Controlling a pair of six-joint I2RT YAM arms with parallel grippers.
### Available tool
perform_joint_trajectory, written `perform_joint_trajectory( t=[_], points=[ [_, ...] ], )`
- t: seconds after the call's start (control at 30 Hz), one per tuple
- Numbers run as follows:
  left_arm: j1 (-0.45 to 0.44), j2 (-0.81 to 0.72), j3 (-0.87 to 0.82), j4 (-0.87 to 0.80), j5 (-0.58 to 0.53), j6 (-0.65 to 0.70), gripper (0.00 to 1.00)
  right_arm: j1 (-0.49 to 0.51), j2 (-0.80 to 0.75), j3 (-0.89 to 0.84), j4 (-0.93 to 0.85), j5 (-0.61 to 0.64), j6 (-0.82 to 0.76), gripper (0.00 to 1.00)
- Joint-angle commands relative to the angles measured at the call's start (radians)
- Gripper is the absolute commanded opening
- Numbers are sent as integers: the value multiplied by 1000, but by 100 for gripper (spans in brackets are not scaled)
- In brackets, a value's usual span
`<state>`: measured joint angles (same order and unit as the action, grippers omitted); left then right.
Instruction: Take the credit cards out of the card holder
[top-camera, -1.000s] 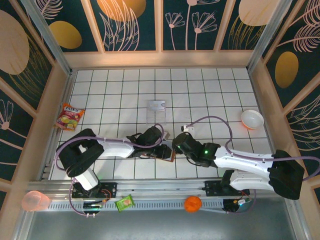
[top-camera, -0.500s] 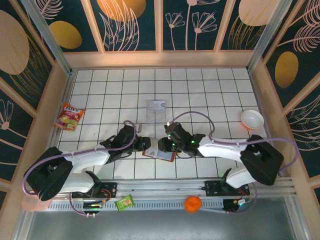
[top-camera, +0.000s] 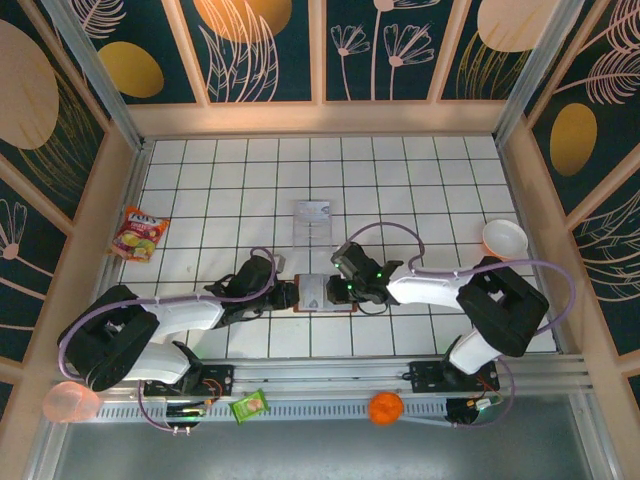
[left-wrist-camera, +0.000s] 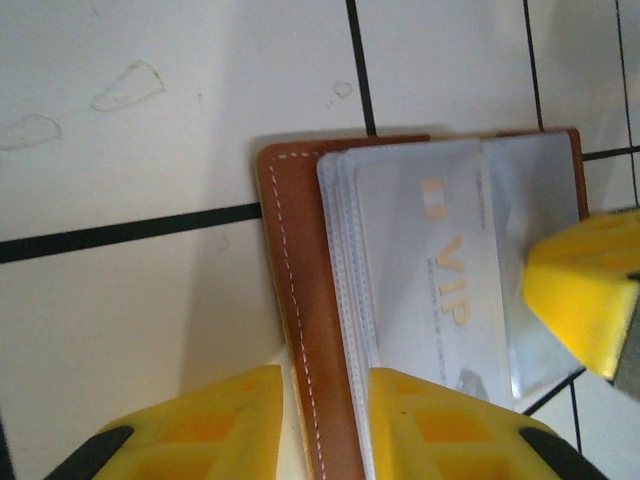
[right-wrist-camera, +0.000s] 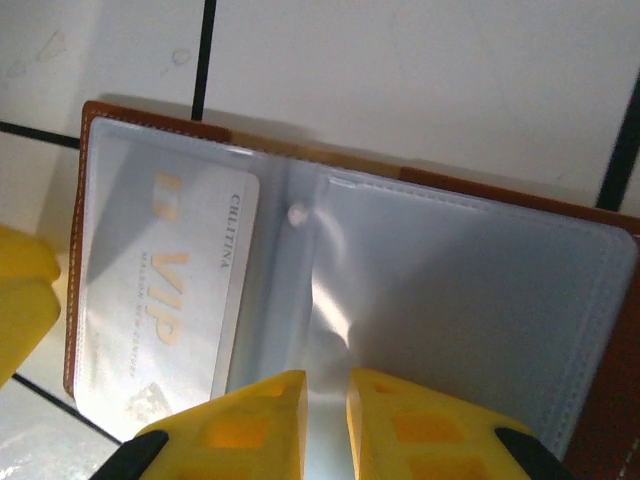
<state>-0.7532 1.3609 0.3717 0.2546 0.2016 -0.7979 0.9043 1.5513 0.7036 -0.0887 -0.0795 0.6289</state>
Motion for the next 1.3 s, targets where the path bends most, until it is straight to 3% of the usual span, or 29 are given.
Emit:
perform_joint_trajectory(
  t=[0.0, 0.13, 0.43, 1.27],
  points=[
    [5, -45, -24, 17, 21, -13, 32, -9, 6, 28, -46, 36, -56, 21],
    [5, -79, -19, 44, 17, 17, 44, 1, -50, 10, 29, 2, -39, 28],
    [4, -23, 38, 37, -62, 88, 47, -17, -83, -70, 286, -174, 164, 34],
    [5, -18, 21, 56, -42, 71, 47, 18, -17, -83, 249, -120, 210, 25]
  ],
)
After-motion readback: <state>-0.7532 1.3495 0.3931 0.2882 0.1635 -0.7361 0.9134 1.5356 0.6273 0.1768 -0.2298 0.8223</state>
